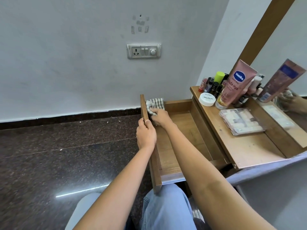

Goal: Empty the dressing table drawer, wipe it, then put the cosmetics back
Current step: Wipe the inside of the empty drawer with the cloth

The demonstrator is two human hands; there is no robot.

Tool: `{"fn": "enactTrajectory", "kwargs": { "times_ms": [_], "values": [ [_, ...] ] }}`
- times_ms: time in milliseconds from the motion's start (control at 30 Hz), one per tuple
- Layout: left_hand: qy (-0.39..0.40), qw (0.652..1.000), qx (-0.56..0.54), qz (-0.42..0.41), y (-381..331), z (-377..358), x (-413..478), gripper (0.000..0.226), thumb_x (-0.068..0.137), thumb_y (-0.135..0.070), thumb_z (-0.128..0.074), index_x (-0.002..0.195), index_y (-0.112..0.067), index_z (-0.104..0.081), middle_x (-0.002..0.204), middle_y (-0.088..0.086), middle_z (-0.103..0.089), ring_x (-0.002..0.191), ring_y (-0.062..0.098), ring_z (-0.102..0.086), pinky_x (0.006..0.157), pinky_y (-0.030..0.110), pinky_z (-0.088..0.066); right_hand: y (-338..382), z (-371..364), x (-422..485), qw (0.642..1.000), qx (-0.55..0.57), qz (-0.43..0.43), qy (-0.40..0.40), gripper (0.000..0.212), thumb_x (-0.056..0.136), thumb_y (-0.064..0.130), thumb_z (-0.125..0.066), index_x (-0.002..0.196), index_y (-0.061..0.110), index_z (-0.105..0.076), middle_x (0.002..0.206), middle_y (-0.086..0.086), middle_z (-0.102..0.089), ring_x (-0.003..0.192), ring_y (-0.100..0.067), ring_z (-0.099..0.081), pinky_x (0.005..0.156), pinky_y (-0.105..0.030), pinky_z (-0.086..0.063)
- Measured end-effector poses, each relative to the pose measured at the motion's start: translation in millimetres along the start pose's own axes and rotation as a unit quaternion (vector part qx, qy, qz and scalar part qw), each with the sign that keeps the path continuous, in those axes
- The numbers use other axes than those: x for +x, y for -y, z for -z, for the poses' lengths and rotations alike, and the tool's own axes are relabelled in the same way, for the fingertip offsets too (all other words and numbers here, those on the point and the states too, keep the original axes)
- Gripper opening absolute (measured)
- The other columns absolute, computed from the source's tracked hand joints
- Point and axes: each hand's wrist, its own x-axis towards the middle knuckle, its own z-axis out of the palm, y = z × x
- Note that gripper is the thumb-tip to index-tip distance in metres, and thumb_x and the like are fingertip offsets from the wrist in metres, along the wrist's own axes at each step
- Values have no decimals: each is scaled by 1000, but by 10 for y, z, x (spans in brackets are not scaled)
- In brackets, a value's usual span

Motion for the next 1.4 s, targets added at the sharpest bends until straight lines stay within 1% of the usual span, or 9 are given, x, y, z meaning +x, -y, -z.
{"fn": "enactTrajectory", "kwargs": {
  "times_ms": [167, 333, 500, 600, 700, 967, 1200, 1300, 1400],
  "values": [
    [-2, 1000, 1, 2, 4, -1, 13, 45, 101, -38, -25, 139, -21, -41, 128, 14, -55, 113, 34, -53, 89, 42, -42, -254, -57, -440, 996, 71, -26, 47, 44, 88, 8, -55, 129, 22, -60, 112, -13, -68, 77, -19, -61, 65, -27, -51],
    [1, 1000, -4, 2, -6, 13, -28, 44, 101, -37, -25, 139, -20, -41, 126, 15, -56, 111, 34, -53, 87, 41, -42, -363, -50, -860, 997, 21, -40, 61, 57, 81, -3, -47, 130, 23, -60, 114, -4, -63, 86, -16, -59, 61, -16, -43],
    [1, 1000, -3, 5, -49, 30, -48, 44, 101, -35, -25, 139, -19, -40, 123, 15, -57, 108, 34, -55, 83, 39, -42, -398, 20, -1292, 994, -7, -47, 96, 38, 89, 8, -57, 123, 23, -65, 127, -2, -61, 112, -22, -56, 97, -28, -45],
    [5, 1000, -1, 1, -56, 38, -51, 45, 101, -37, -24, 138, -19, -41, 121, 13, -58, 104, 33, -56, 87, 45, -48, -355, 54, -1574, 992, -77, -29, 92, 31, 90, 18, -59, 120, 25, -67, 125, -2, -64, 113, -22, -58, 99, -26, -44],
    [10, 1000, 12, 3, -61, 44, -47, 47, 101, -38, -23, 142, -20, -36, 123, 13, -57, 104, 34, -56, 87, 46, -48, -294, 77, -1804, 987, -137, -28, 77, 34, 90, 10, -54, 117, 24, -69, 123, -3, -65, 112, -24, -60, 96, -26, -45],
    [-20, 998, 47, -29, -74, 71, -74, 46, 101, -35, -26, 136, -12, -44, 123, 17, -58, 107, 37, -56, 88, 47, -48, -318, 231, -2133, 988, -147, -41, -9, 42, 85, 3, -48, 112, 29, -69, 116, -8, -65, 106, -27, -60, 84, -29, -48],
    [-1, 971, 182, -155, -15, 131, -373, 55, 99, -31, -42, 143, -1, -28, 133, 24, -46, 114, 42, -52, 90, 50, -46, -694, 1084, -2510, 984, 140, -38, -105, 47, 80, -10, -48, 96, 28, -70, 94, 5, -71, 93, -15, -65, 80, -30, -56],
    [3, 957, 224, -186, 33, 135, -486, 56, 98, -31, -44, 143, -1, -29, 136, 24, -44, 117, 43, -50, 93, 53, -45, -874, 1583, -2685, 957, 212, -11, -198, 43, 85, -13, -51, 92, 27, -67, 95, 7, -68, 91, -11, -64, 74, -26, -56],
    [4, 952, 236, -194, 71, 148, -552, 53, 98, -29, -44, 142, 0, -32, 136, 26, -44, 117, 45, -49, 92, 53, -44, -1115, 1973, -2769, 933, 126, 72, -331, 47, 78, -18, -55, 89, 26, -70, 99, 10, -69, 95, -7, -63, 79, -20, -51]
  ]
}}
